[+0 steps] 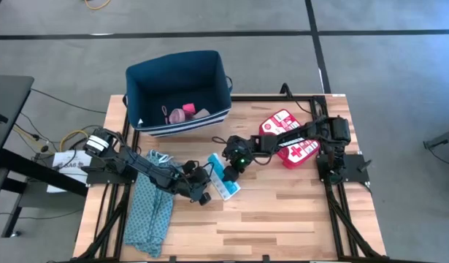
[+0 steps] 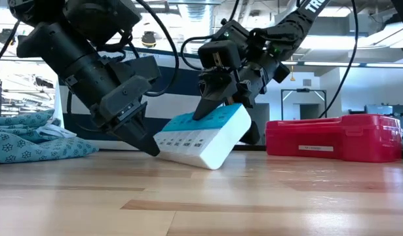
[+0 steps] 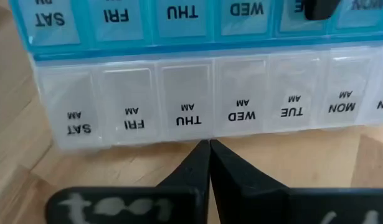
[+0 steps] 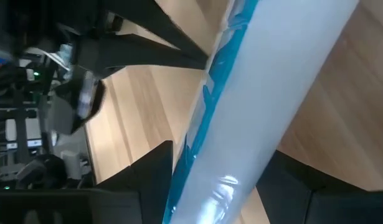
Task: Pick & place medical supplies in basket/bin
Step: Put the blue white pill organizer into theblue bin, then put the red first aid kit box into theblue bin
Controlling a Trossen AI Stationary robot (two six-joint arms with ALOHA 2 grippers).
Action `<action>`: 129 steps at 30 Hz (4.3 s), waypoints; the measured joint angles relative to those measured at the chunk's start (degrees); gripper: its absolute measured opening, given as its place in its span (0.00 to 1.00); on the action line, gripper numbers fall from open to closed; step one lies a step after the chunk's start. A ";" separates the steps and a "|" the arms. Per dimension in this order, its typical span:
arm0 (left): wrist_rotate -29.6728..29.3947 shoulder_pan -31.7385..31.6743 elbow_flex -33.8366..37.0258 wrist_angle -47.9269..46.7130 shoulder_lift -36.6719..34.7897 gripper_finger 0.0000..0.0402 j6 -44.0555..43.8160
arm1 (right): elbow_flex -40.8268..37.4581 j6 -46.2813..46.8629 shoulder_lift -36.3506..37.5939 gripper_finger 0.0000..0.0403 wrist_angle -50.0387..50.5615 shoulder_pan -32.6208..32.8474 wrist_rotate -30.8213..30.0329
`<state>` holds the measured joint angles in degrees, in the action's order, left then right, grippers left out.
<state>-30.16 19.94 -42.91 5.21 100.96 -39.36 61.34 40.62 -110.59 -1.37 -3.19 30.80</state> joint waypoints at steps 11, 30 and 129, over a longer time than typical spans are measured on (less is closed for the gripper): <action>-0.54 0.05 -0.11 2.01 -0.19 0.00 0.73 | -0.02 -0.59 -0.02 0.50 2.01 0.20 -0.87; -4.58 0.05 -0.49 12.81 -0.54 0.00 7.33 | -0.02 -6.11 -0.07 0.46 3.67 0.20 -1.09; -59.87 32.15 -4.25 16.56 -26.38 0.00 50.92 | 73.74 -53.14 -25.44 0.58 31.64 -17.38 -31.06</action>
<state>-90.03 52.08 -47.16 21.77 74.59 11.56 135.08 -12.52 -136.02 30.27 -20.57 -0.26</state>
